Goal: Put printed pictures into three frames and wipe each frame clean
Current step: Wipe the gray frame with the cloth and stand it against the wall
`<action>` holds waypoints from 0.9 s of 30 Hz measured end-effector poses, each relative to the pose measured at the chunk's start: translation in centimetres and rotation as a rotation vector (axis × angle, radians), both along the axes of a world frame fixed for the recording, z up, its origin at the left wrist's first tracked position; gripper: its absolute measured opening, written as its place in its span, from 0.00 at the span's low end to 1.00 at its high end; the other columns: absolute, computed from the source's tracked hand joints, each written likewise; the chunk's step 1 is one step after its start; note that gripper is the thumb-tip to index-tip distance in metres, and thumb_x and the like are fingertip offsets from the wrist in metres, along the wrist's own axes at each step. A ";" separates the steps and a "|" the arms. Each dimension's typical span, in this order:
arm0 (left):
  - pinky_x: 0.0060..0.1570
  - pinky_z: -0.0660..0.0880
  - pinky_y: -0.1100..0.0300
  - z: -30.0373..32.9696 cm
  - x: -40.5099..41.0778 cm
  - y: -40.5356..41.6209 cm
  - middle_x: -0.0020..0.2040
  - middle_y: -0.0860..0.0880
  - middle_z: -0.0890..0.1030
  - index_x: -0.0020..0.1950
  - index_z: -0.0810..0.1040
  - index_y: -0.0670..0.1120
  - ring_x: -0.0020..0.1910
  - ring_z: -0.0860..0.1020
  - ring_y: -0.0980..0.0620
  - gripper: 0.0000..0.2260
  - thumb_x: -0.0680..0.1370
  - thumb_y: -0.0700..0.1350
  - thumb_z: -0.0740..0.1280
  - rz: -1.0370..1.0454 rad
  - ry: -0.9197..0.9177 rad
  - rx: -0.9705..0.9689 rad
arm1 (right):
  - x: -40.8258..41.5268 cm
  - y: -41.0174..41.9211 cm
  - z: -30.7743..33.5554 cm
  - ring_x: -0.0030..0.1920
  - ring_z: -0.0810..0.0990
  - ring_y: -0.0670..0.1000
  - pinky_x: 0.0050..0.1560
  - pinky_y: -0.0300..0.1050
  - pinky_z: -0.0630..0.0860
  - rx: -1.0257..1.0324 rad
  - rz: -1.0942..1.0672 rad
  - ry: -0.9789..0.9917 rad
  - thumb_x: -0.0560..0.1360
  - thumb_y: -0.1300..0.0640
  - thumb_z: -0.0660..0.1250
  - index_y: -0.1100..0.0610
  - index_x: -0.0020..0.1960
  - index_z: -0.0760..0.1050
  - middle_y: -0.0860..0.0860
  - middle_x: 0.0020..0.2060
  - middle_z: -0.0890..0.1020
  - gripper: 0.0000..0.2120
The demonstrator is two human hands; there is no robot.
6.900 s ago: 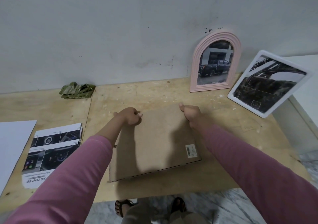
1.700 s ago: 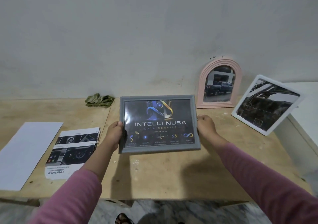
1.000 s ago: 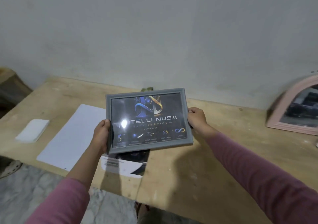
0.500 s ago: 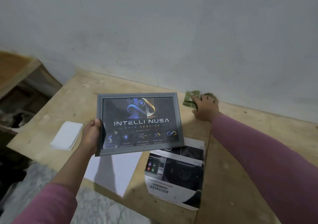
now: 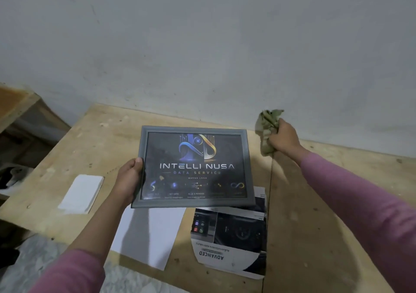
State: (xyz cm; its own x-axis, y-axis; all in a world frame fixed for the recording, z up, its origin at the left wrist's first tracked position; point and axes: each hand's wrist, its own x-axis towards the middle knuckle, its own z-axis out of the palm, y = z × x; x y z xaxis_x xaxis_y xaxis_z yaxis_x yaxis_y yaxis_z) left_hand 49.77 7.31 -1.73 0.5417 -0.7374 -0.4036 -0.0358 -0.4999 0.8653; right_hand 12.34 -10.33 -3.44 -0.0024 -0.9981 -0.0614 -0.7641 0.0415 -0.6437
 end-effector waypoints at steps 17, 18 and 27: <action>0.32 0.60 0.59 3.7 -22.4 -4.7 0.29 0.46 0.63 0.33 0.64 0.46 0.29 0.62 0.50 0.17 0.82 0.47 0.58 -0.243 0.054 -0.286 | -19.7 9.0 5.1 0.34 0.79 0.66 0.26 0.55 0.78 -0.300 0.269 0.941 0.58 0.73 0.73 0.65 0.65 0.72 0.66 0.47 0.79 0.35; 0.31 0.62 0.60 3.8 -23.7 -4.7 0.29 0.46 0.64 0.35 0.64 0.45 0.29 0.64 0.51 0.16 0.82 0.48 0.58 -0.231 0.083 -0.285 | -20.7 9.8 5.0 0.31 0.78 0.65 0.25 0.53 0.76 -0.293 0.255 0.943 0.57 0.73 0.73 0.65 0.64 0.73 0.66 0.45 0.79 0.35; 0.28 0.55 0.60 2.6 -30.8 -3.5 0.27 0.49 0.59 0.32 0.60 0.48 0.24 0.57 0.52 0.18 0.82 0.46 0.57 -0.143 0.143 -0.313 | -24.9 13.8 5.1 0.56 0.73 0.62 0.47 0.53 0.73 -0.106 0.108 0.733 0.75 0.66 0.60 0.56 0.71 0.64 0.60 0.60 0.72 0.25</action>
State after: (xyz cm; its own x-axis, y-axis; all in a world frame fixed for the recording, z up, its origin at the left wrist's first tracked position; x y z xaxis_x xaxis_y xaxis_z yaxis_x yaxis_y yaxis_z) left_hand 19.02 3.82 0.89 0.3791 -0.9011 -0.2106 0.0463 -0.2089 0.9768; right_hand -12.54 3.49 1.62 0.0931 -0.9955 0.0150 -0.9951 -0.0925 0.0360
